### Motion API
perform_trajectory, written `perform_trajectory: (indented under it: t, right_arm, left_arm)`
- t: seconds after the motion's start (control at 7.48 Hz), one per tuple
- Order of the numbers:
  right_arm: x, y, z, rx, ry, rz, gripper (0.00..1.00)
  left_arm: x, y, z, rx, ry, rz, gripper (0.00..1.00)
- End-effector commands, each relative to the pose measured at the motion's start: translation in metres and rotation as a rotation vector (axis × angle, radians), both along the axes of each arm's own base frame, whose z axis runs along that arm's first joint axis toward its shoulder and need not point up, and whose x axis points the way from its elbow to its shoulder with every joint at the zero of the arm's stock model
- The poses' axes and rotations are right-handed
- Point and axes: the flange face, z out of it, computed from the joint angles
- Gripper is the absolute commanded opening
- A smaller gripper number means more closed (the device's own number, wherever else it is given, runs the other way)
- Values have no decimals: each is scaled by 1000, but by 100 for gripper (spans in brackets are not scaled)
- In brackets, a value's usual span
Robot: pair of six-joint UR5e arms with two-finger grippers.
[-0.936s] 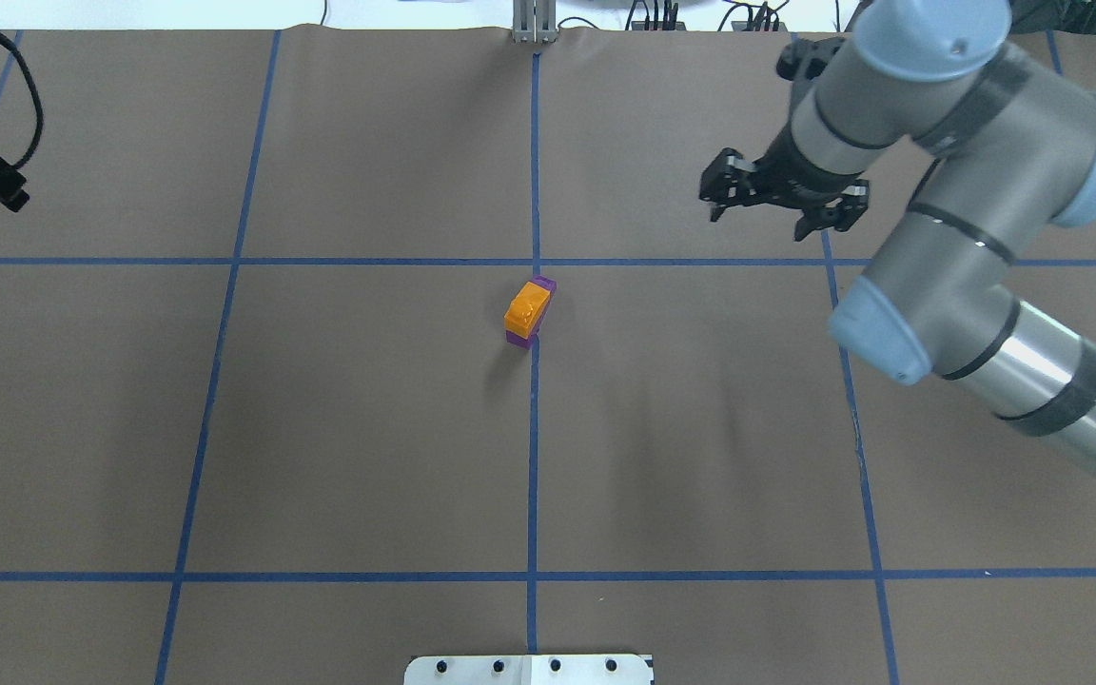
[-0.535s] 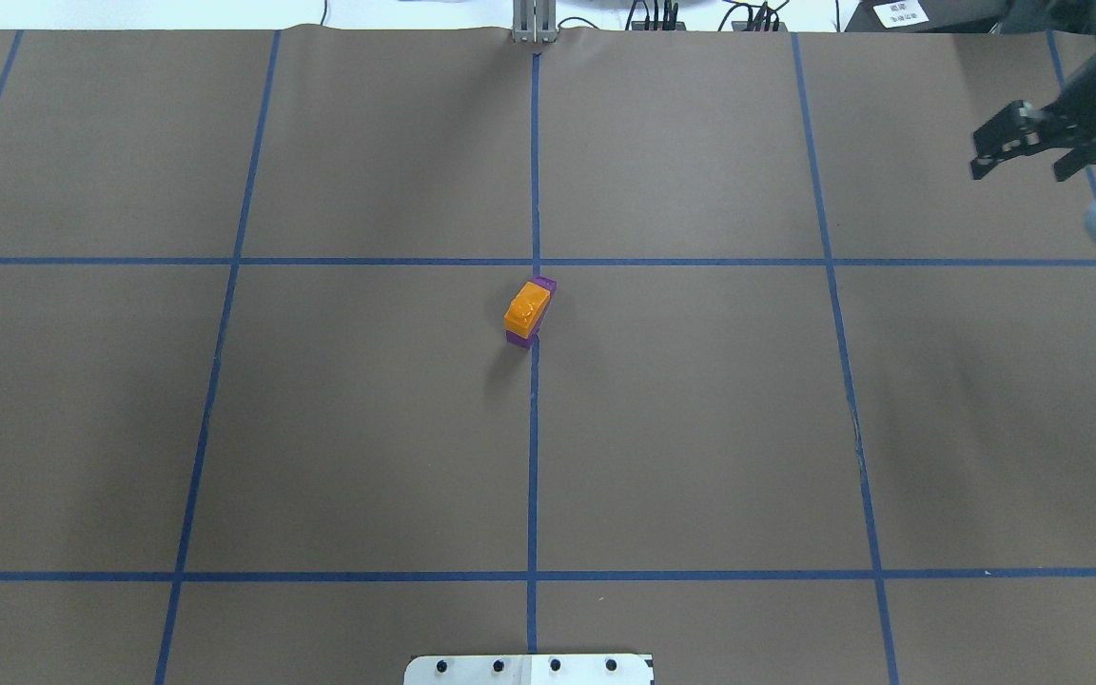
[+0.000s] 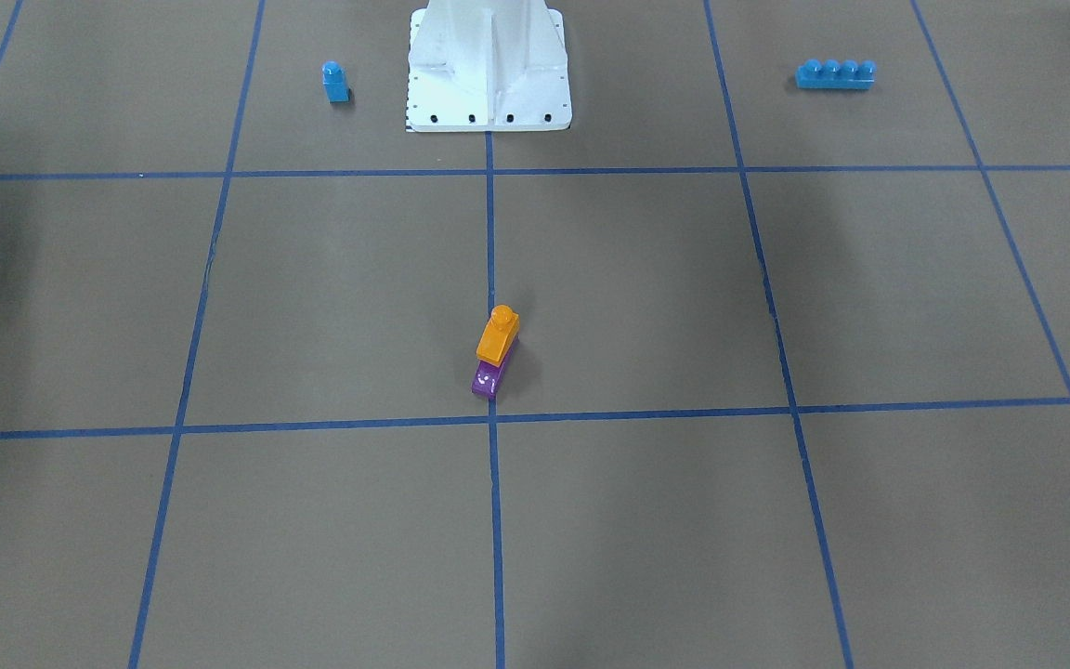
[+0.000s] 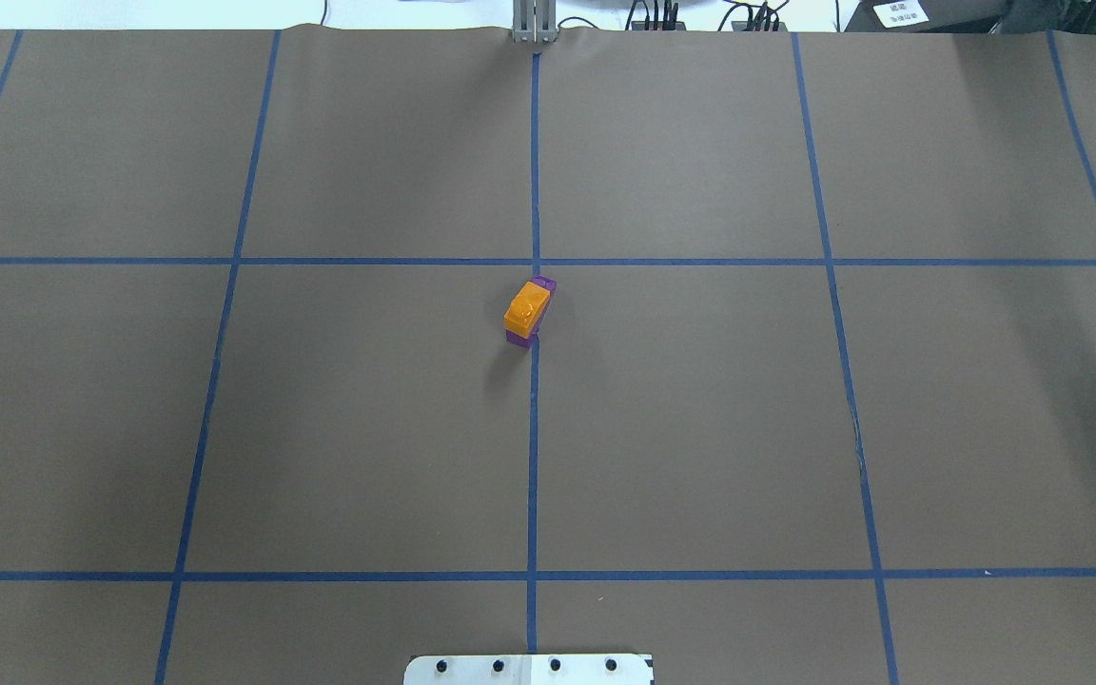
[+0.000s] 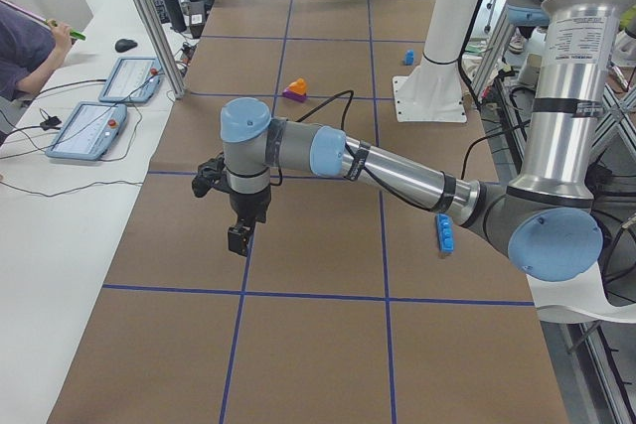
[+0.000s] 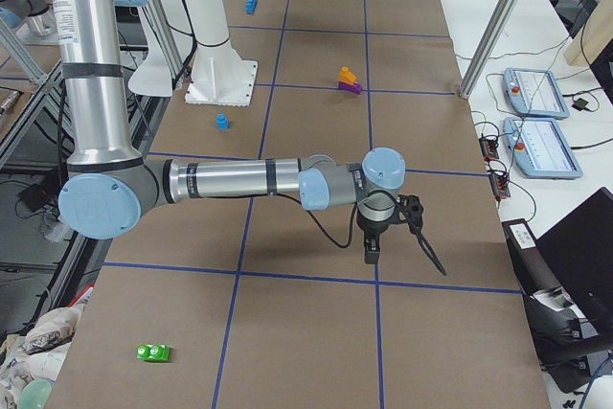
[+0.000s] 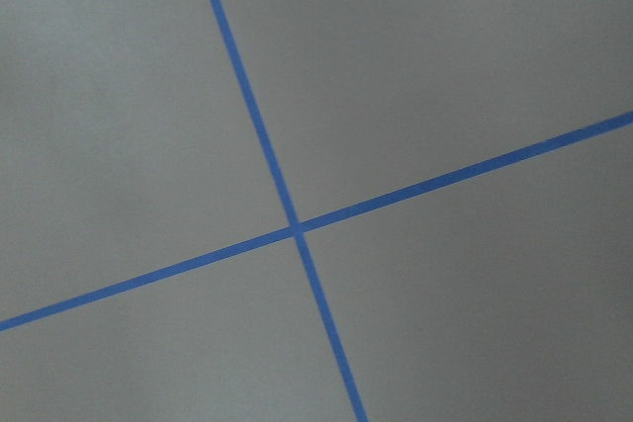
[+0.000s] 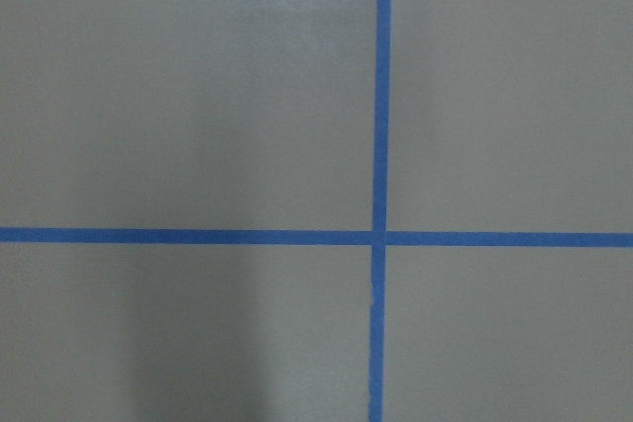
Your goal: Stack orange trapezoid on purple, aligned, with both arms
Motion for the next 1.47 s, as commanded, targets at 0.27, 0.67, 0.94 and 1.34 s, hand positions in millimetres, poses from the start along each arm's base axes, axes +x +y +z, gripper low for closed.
perform_trajectory:
  t: [0.27,0.67,0.94,1.34]
  right_arm:
    - [27,24,9,38,-56,33,100]
    - [34,39,-24,-18,-91,33,100]
    - [35,47,-12,-12,-87,1,100]
    - [36,50,-5,-14,-74,-5,100]
  left_arm:
    - [-6,27,68,-76,6,-18,100]
    - [23,20,80,-118,115,-16,100]
    - [39,15,75,-94,116,-50,100]
    - [39,16,77,-94,115,-46,100]
